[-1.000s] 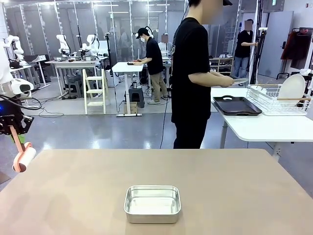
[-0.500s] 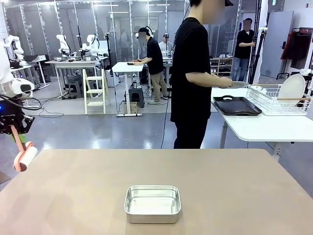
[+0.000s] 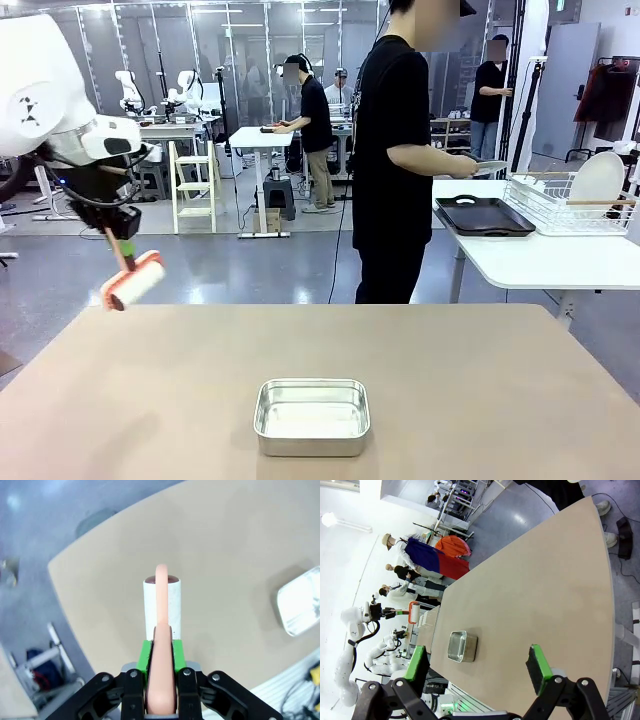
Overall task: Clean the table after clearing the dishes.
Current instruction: Place the Lint Roller back on top of the Airtight Container.
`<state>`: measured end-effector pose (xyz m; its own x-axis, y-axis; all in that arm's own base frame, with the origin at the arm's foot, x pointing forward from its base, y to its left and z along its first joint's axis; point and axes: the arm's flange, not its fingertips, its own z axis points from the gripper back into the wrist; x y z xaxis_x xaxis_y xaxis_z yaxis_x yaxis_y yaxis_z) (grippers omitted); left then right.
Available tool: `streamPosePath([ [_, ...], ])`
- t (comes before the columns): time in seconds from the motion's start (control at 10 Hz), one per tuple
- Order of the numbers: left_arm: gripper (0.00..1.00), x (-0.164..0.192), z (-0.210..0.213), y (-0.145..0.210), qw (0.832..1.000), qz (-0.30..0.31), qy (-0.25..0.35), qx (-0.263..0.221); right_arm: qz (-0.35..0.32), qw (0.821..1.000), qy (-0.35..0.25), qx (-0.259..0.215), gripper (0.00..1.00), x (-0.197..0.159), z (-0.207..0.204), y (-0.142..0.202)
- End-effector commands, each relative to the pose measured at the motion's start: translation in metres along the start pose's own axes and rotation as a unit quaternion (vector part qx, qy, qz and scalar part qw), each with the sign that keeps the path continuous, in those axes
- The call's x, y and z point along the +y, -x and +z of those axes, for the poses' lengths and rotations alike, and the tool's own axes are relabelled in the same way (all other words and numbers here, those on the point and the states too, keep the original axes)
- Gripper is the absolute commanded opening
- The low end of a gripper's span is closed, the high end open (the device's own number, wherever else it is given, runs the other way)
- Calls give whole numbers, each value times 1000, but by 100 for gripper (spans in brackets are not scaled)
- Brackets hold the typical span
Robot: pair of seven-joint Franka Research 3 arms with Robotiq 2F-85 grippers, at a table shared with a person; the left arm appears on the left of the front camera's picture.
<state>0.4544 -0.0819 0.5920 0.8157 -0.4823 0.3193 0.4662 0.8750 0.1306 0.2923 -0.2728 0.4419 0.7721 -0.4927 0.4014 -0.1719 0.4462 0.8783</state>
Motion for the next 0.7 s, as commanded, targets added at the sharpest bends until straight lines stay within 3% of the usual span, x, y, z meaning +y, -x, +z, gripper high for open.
streamPosePath([
  [0.0, 21, -21, 10, 2, 993, -102, 52, -13, 1, 1000, 1, -1, 100, 3, 1, 0],
  [0.3, 21, -99, 9, -2, 952, -287, 100, -32, 1, 1000, 1, -1, 100, 3, 1, 0],
  [0.6, 21, -161, 2, -13, 919, -372, 121, -51, 1, 1000, 1, -1, 100, 3, 1, 0],
])
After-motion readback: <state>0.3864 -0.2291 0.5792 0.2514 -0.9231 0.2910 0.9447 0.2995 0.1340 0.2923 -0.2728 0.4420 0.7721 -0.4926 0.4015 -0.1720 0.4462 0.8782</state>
